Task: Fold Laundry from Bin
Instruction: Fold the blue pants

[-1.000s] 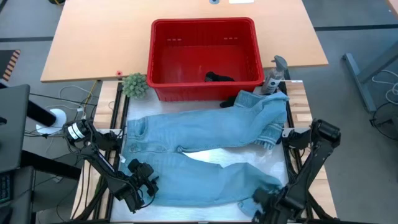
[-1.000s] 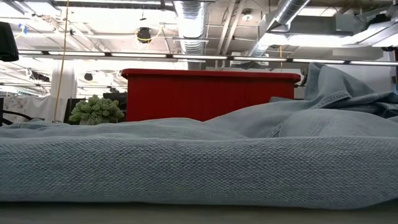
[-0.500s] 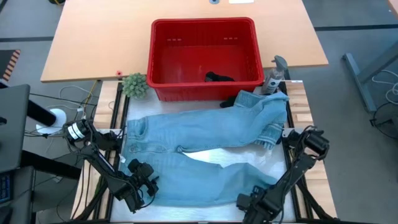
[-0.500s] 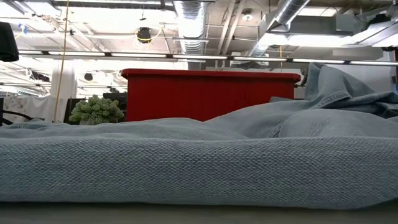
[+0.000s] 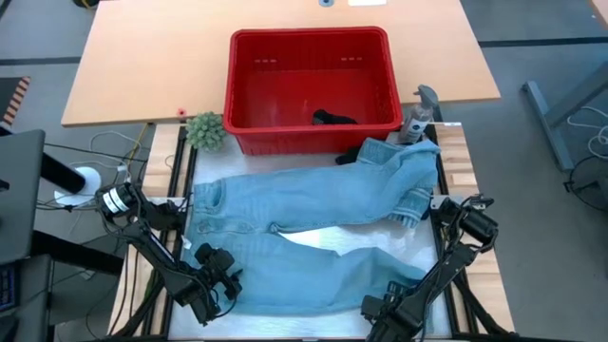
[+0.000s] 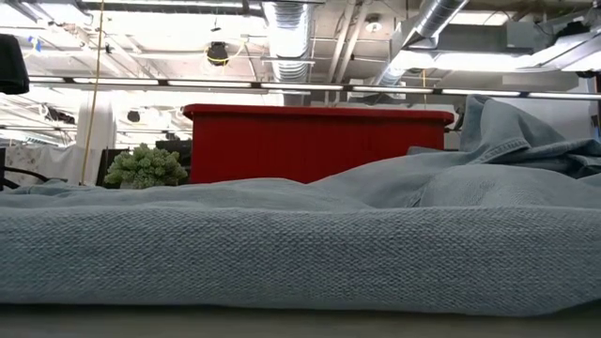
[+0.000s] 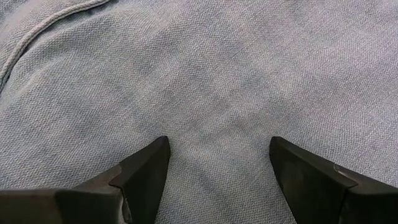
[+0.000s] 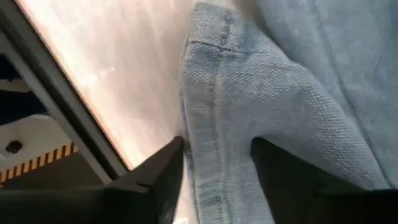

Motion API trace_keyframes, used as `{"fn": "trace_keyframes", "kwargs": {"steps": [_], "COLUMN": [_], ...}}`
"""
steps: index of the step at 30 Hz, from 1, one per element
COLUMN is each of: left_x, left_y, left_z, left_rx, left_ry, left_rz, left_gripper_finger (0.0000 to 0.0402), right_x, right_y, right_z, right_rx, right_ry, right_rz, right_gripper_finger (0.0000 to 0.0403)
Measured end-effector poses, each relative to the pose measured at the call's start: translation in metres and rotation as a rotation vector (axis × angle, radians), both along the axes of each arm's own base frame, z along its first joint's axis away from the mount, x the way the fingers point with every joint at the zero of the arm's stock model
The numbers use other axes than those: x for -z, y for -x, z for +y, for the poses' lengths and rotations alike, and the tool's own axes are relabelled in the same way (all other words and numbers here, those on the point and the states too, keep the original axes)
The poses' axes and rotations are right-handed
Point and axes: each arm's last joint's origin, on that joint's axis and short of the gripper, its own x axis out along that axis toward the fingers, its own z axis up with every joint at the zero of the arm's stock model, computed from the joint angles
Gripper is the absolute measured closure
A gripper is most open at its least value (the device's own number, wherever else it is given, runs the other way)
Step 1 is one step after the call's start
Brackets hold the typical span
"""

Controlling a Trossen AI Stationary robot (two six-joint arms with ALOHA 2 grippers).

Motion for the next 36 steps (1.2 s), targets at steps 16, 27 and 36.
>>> {"fn": "trace_keyframes", "kwargs": {"steps": [16,27,36], "left_x": [0.000,0.000,0.000], "left_y": [0.000,-0.001,0.000], "left_z": [0.000,0.000,0.000], "left_rx": [0.007,0.020,-0.002], "left_ry": [-0.013,-0.029,-0.019], "left_rz": [-0.019,-0.027,-0.034], "left_gripper_finger": [0.0132,0.0132,0.0132], "right_x": [-0.145,-0.264,-0.281], "right_y": [0.011,0.080,0.117], "right_z": [-0.030,-0.106,-0.131], "right_rx": [-0.155,-0.365,-0.593], "right_ry": [-0.121,-0.351,-0.380], "right_rz": [-0.054,-0.170,-0.153], "right_gripper_finger": [0.0375,0.0375,0.0375]}}
